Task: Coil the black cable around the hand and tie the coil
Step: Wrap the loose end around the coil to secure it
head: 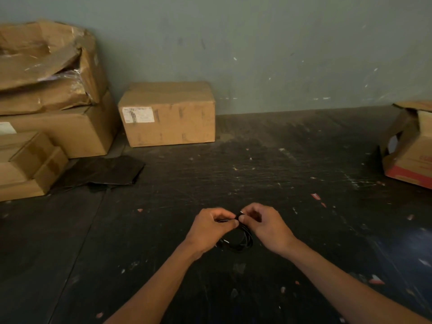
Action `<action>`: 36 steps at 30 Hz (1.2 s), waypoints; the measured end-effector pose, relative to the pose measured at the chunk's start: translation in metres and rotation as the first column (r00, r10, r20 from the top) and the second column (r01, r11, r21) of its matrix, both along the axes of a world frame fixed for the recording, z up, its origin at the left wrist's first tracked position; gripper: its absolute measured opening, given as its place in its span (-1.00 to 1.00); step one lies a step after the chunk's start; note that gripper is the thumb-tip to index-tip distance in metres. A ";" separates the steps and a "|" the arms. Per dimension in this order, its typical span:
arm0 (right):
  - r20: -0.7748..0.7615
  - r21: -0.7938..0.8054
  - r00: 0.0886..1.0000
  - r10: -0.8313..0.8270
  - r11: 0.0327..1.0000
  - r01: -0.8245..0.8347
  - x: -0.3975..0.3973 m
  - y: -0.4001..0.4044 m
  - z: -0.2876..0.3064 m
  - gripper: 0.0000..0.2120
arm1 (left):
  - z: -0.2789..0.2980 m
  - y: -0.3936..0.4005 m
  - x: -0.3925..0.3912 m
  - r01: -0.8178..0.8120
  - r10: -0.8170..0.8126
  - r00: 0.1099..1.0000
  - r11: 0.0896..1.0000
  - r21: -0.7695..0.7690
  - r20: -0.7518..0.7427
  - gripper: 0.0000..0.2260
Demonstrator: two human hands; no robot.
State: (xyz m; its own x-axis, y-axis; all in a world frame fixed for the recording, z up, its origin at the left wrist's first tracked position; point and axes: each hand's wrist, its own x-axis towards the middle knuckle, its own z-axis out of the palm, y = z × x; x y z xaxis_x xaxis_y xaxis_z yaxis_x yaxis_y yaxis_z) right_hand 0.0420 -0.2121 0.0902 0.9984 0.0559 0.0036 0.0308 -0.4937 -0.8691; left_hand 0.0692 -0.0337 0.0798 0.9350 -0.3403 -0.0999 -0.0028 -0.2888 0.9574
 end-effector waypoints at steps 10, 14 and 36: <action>-0.023 0.140 0.957 -0.290 0.946 0.291 0.022 -0.003 -0.011 -0.91 | -0.020 0.006 0.002 -0.099 0.063 0.984 0.971 -0.217 -0.167 -0.82; -0.138 0.225 0.932 -0.334 0.906 0.358 0.035 -0.004 -0.027 -0.89 | -0.034 0.010 0.012 -0.206 0.129 0.949 0.945 -0.254 -0.289 -0.74; -0.342 -0.359 0.939 -0.022 0.927 -0.109 0.063 -0.001 -0.095 -0.59 | -0.104 0.011 0.062 -0.045 0.064 0.998 0.870 0.490 -0.023 -0.66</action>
